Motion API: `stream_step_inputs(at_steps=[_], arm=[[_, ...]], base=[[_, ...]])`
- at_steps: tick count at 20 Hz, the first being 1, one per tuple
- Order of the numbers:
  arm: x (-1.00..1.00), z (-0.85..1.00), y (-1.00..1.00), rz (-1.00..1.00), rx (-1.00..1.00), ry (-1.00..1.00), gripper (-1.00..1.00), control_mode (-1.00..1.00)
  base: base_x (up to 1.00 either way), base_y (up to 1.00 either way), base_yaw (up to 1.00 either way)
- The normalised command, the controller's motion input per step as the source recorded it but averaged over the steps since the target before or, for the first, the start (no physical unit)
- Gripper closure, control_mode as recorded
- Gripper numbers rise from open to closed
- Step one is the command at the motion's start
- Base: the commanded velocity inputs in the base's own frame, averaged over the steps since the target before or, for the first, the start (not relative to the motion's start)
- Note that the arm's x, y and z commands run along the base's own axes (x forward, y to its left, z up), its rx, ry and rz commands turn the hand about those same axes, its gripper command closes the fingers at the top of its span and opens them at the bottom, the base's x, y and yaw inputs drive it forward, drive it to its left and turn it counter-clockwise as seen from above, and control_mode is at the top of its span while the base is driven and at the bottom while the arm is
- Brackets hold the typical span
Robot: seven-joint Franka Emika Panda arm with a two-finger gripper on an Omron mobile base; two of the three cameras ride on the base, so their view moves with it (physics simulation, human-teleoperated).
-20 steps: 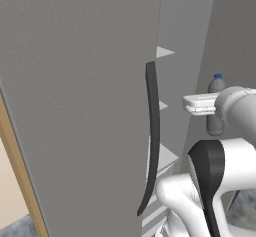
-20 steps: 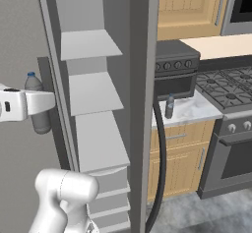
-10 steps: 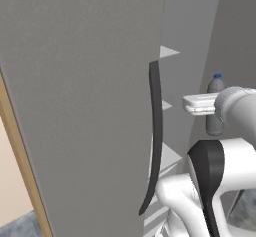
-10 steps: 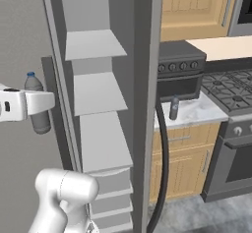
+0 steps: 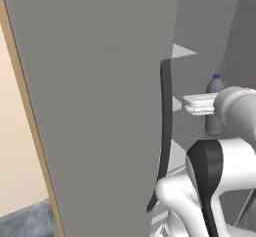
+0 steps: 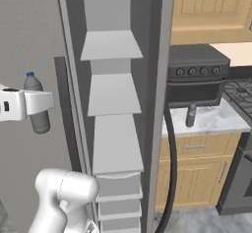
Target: Take the bottled waters from the counter and place them in the freezer to freeze. Close the freezer door after placing the bottles.
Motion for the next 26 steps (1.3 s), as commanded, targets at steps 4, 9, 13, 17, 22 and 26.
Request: stream_step_inputs(at_steps=[4, 9, 13, 17, 22, 26], arm=[[0.0, 0.0, 0.0, 0.0, 0.0, 0.0, 1.0, 1.0], [0.0, 0.0, 0.0, 0.0, 0.0, 0.0, 1.0, 1.0], [0.0, 0.0, 0.0, 0.0, 0.0, 0.0, 1.0, 1.0], [0.0, 0.0, 0.0, 0.0, 0.0, 0.0, 1.0, 1.0], [0.0, 0.0, 0.0, 0.0, 0.0, 0.0, 1.0, 1.0], [0.0, 0.0, 0.0, 0.0, 0.0, 0.0, 1.0, 1.0]], base=[[0.02, -0.26, 0.4], [0.0, -0.17, 0.27], [-0.15, -0.36, 0.19], [0.0, -0.57, 0.13], [0.0, -0.57, 0.1], [0.0, -0.38, 0.07]])
